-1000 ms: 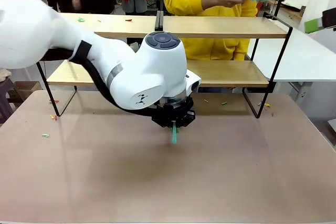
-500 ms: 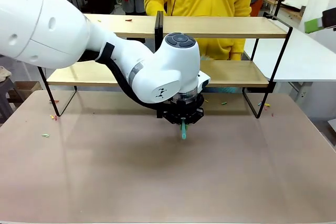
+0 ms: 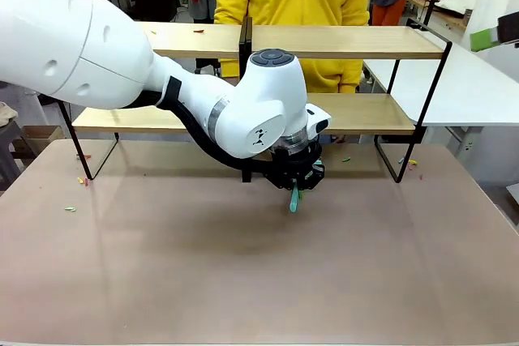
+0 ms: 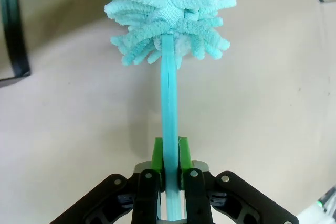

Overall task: Clean the shelves.
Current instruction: Clean another randomly selected level of the Shelf with the Duster.

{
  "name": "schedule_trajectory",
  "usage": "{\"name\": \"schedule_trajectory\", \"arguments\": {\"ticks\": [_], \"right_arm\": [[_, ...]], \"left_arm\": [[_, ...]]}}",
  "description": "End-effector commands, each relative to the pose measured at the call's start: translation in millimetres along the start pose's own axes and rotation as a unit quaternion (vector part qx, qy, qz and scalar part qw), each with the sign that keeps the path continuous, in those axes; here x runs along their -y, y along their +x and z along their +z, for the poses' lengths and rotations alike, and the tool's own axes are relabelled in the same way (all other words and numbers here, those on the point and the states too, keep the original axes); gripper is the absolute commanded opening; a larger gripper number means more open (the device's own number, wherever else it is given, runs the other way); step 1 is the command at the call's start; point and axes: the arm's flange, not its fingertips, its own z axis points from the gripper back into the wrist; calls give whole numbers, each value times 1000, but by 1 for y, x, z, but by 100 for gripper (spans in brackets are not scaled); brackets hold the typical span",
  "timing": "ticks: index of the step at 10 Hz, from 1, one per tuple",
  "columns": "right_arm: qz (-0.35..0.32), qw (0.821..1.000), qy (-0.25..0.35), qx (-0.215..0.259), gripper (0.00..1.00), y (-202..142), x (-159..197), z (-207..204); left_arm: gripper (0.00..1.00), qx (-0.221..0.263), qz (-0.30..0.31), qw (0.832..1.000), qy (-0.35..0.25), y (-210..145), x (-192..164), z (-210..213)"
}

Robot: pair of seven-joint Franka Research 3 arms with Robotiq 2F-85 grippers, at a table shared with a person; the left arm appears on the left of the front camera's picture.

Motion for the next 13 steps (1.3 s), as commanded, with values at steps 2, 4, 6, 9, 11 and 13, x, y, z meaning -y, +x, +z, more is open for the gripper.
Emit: {"name": "schedule_trajectory", "arguments": {"ticks": [2,4,6,9,11,13], "right_arm": [[-1,1000,3,1,100,1,1,0],[-1,1000,3,1,100,1,1,0],[-1,1000,3,1,100,1,1,0],[-1,1000,3,1,100,1,1,0],[-1,1000,3,1,100,1,1,0],[-1,1000,3,1,100,1,1,0]], "left_arm": [[13,-18,-80,996,-31,8,0,11],[13,-54,-144,987,-45,6,2,15],[13,-88,-184,979,-23,5,-1,13],[13,-119,-233,964,-48,-2,-6,24],[13,-147,-289,945,-49,-21,-11,40],[13,-170,-348,919,-70,-59,-16,56]]}}
